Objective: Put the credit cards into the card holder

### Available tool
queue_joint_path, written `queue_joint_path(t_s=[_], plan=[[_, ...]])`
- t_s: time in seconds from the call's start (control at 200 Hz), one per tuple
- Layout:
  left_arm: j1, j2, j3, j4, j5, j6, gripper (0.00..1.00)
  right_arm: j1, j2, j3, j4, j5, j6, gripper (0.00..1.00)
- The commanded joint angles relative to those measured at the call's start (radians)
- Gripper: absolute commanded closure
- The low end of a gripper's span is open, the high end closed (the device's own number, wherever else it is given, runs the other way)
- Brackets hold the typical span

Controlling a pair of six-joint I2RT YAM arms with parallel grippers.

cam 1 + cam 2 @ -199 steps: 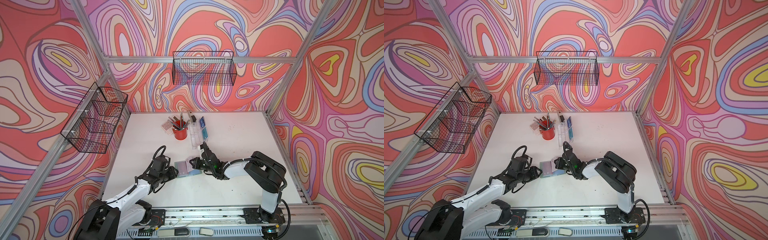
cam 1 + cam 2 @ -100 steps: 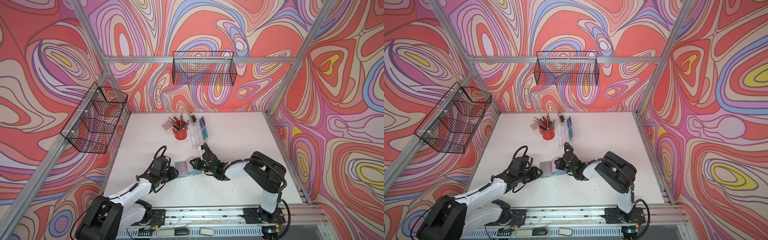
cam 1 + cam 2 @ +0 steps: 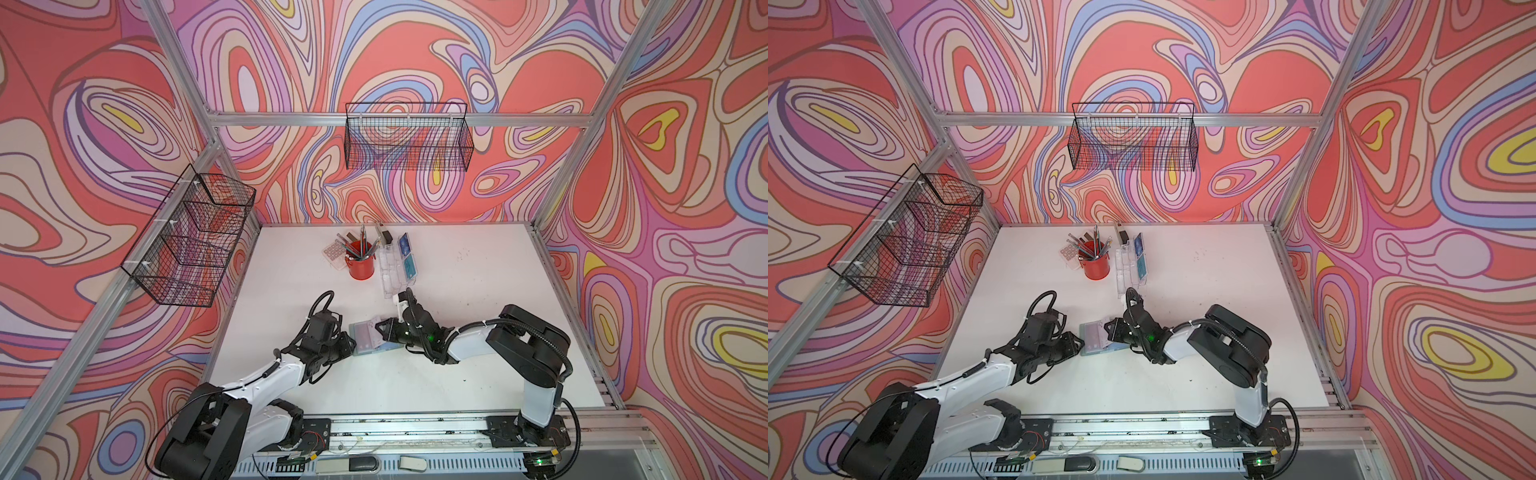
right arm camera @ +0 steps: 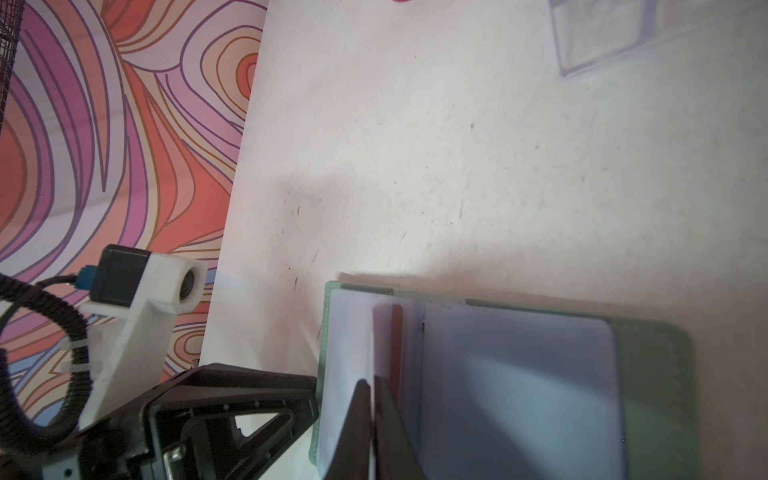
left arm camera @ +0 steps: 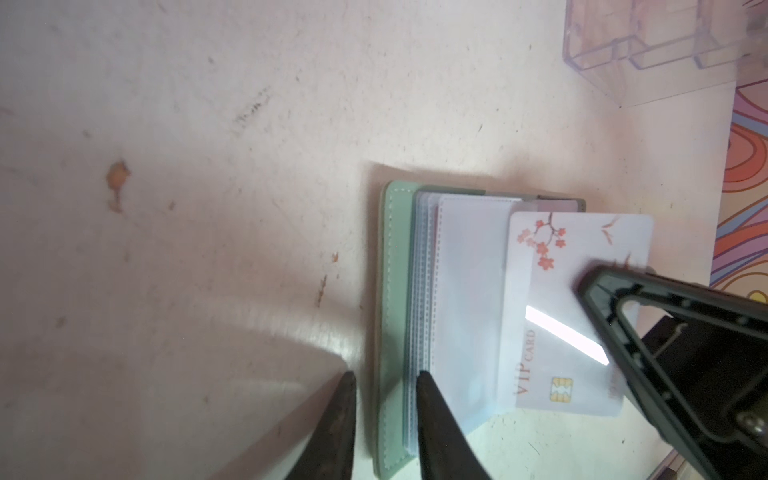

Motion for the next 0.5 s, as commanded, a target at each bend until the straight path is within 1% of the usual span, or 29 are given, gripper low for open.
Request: queue_joint_path(t_s=[0.0,0.345,0.496], plan=[[0.001,0.031,-0.01,-0.017,-0.022,-0.018,0.73,0.005,0.02,-0.021,0.027,0.005,0.022,1.0],[0.0,0.024,-0.012,-0.027,-0.038,-0.037,0.76,0.018,0.058,-0.028,0.077,0.001,0.057,1.0],[0.0,0.039,-0.008,-0.031,-0.046,-0.033,0.77,0.037,0.087,-0.003,0.05,0.014,0.053,1.0]])
